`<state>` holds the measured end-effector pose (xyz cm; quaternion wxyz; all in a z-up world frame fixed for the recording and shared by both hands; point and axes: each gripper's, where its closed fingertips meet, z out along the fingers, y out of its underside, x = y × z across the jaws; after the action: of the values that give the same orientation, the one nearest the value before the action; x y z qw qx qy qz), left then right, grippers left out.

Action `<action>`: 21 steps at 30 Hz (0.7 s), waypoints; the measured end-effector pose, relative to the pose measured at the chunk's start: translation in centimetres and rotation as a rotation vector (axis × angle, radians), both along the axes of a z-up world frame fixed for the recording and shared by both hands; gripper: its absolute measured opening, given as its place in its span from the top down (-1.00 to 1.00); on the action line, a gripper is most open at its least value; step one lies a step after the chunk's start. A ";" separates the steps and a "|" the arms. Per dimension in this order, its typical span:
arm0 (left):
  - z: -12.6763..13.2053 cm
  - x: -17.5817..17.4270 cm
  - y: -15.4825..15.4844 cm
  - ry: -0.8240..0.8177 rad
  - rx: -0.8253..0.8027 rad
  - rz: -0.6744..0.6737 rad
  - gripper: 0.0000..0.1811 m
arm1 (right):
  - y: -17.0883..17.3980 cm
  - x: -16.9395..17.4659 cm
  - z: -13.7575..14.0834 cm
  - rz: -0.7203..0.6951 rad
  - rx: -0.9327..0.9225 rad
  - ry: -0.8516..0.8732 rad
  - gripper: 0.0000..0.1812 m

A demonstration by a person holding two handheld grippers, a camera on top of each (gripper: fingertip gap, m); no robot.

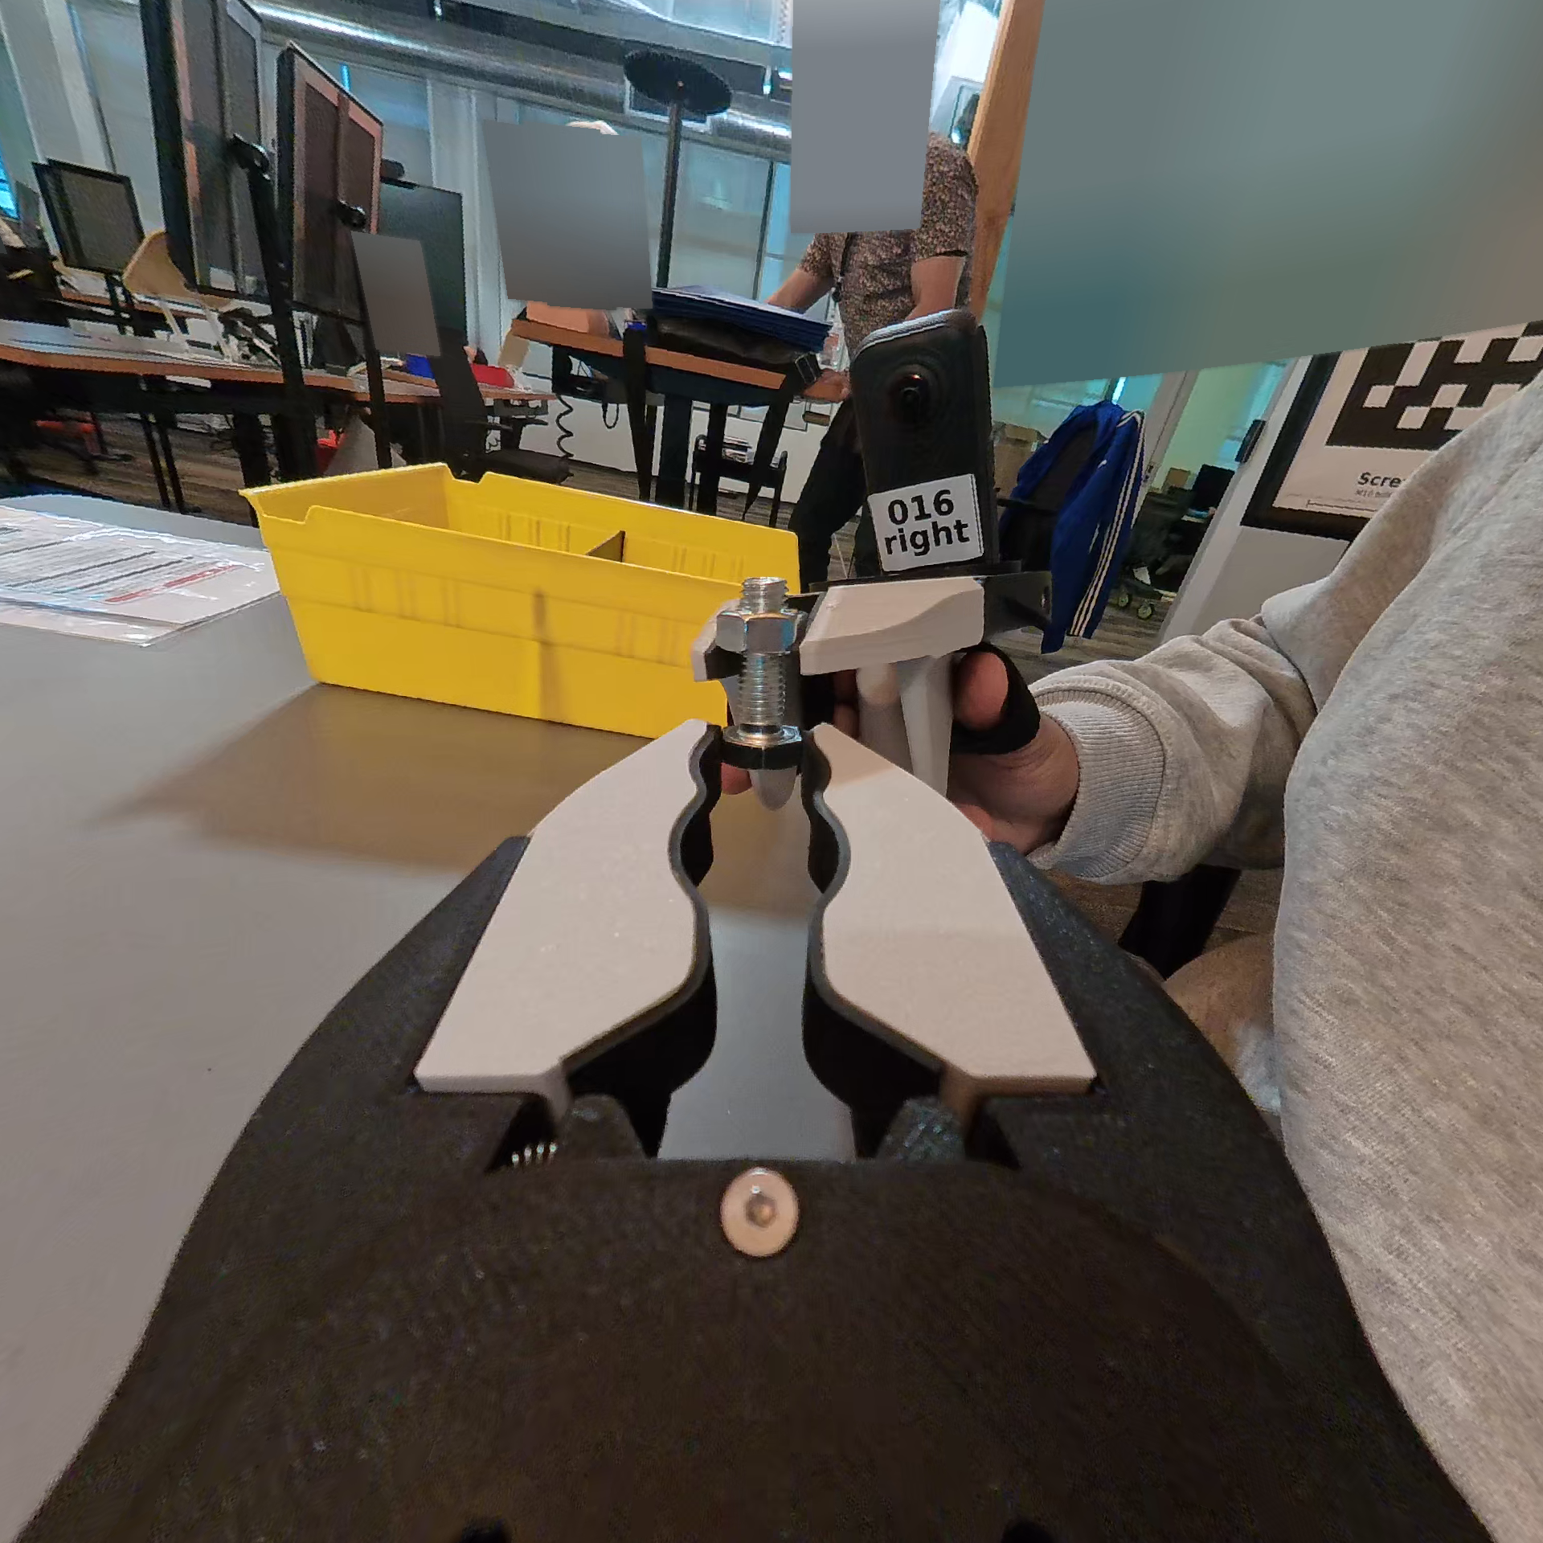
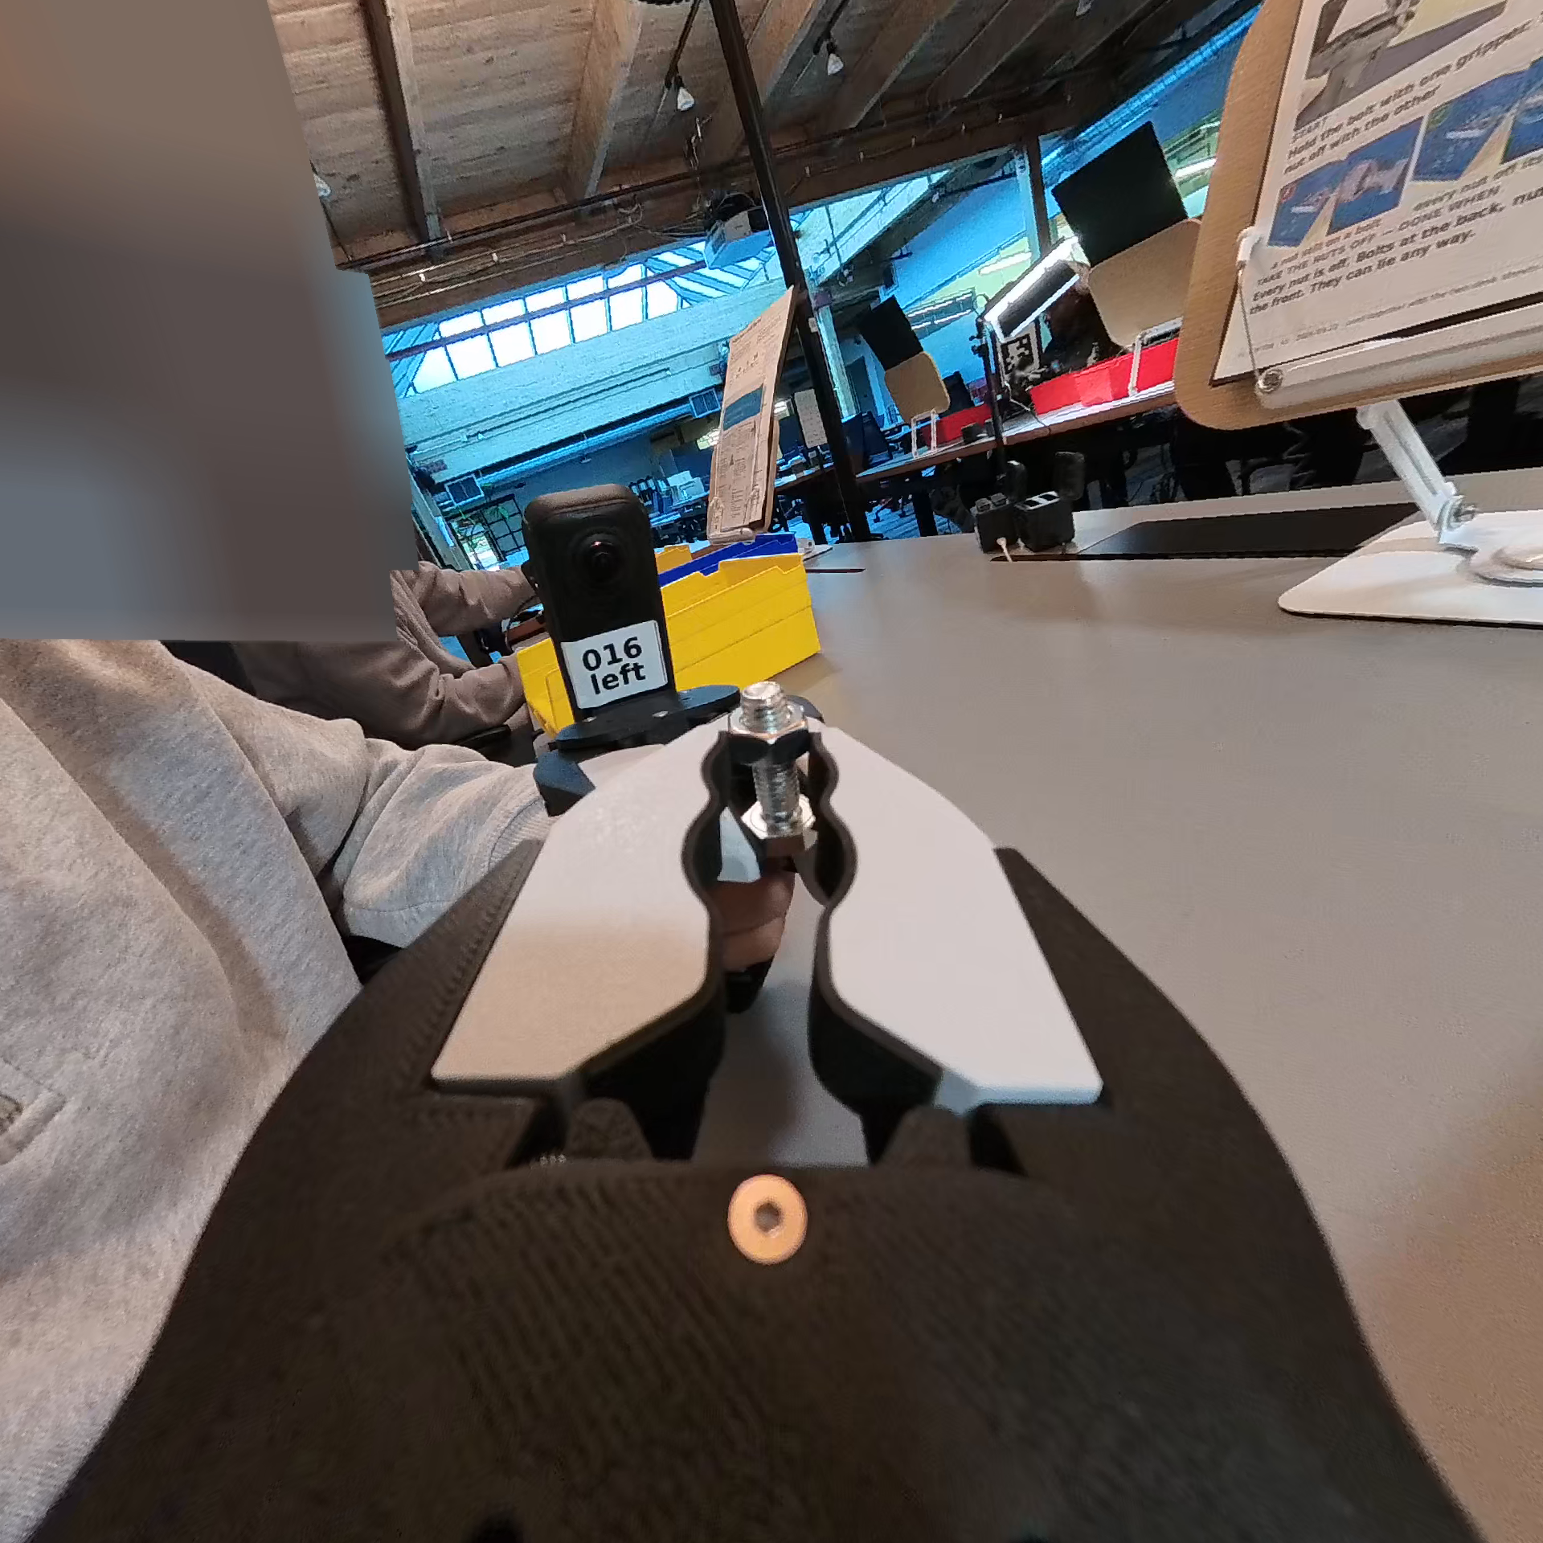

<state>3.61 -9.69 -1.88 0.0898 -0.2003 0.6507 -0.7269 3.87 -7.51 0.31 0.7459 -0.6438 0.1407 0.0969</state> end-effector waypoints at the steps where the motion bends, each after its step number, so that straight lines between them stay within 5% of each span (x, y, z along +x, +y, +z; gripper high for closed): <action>1: 0.0 0.0 0.0 -0.002 0.000 0.001 0.80 | 0.0 0.0 0.0 0.001 0.000 0.000 0.80; 6: 0.1 -0.1 0.0 -0.016 0.008 -0.006 0.80 | -0.1 -0.1 0.1 0.008 0.003 -0.014 0.80; 10: -0.1 0.2 0.1 -0.013 0.012 0.008 0.80 | -0.5 0.3 0.6 -0.012 0.026 -0.036 0.58; 21: 0.8 1.3 1.7 0.037 -0.125 0.044 0.80 | -0.6 0.9 -0.1 -0.043 -0.033 -0.046 0.67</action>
<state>4.89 -8.02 -1.07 0.0810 -0.2334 0.6011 -0.7600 4.73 -8.12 0.17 0.7402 -0.6548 0.1388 0.0638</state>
